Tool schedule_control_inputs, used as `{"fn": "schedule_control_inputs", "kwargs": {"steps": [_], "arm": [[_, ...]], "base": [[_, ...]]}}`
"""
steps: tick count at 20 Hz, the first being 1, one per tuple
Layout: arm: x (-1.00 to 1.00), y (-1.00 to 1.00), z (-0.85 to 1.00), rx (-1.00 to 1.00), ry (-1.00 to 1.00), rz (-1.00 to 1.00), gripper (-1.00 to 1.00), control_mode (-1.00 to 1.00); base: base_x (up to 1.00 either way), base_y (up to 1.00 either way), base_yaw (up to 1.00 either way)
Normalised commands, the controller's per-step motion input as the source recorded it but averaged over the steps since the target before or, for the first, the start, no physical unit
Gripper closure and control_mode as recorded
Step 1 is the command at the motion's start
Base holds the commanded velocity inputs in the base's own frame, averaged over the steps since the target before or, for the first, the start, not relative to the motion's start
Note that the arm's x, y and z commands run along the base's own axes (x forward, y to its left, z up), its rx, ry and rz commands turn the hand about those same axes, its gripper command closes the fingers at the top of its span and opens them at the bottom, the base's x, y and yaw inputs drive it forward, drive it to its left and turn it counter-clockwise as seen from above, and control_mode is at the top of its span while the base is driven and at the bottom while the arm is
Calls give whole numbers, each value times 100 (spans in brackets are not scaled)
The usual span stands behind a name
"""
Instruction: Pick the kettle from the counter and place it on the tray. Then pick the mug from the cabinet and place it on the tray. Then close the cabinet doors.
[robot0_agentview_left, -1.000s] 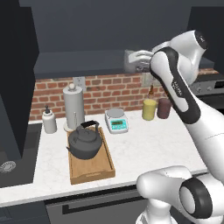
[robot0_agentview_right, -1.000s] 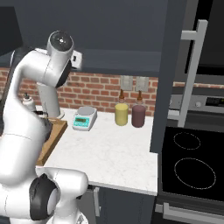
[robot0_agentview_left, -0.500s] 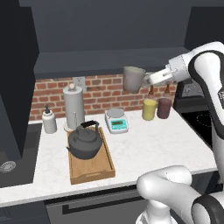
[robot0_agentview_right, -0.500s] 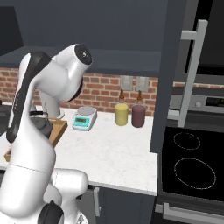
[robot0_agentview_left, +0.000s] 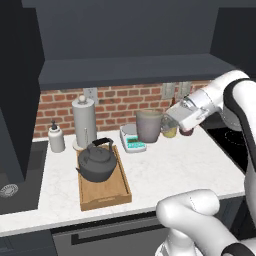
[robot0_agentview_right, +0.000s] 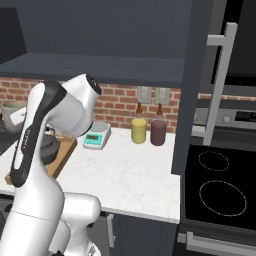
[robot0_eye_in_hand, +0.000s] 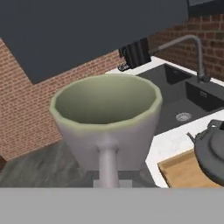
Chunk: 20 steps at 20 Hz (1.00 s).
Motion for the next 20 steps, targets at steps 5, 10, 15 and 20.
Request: {"fn": "schedule_control_inputs", "kwargs": {"steps": [5,10,15,20], "arm": [[-43,36,-92,0,0,15,100,-100],[-15,35,-99,0,-3,4,100,-100],[24,18,-65,0,-14,-2,100,-100],[41,7,-41,0,0,-8,100,-100]], "base": [[0,0,0],[0,0,0],[0,0,0],[0,0,0]]}}
